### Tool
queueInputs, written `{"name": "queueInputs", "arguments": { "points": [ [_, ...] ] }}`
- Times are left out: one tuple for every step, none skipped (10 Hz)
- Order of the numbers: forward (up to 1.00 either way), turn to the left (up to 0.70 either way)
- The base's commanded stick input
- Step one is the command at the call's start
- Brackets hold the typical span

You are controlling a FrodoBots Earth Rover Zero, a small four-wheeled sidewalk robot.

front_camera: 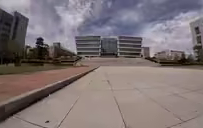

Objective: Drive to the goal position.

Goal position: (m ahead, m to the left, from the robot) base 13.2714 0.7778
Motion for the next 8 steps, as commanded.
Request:
{"name": "queueInputs", "arguments": {
  "points": [
    [1.00,0.00],
    [1.00,0.00],
    [1.00,0.00],
    [1.00,0.00],
    [1.00,-0.02],
    [1.00,-0.27],
    [1.00,0.00],
    [1.00,0.00]
  ]
}}
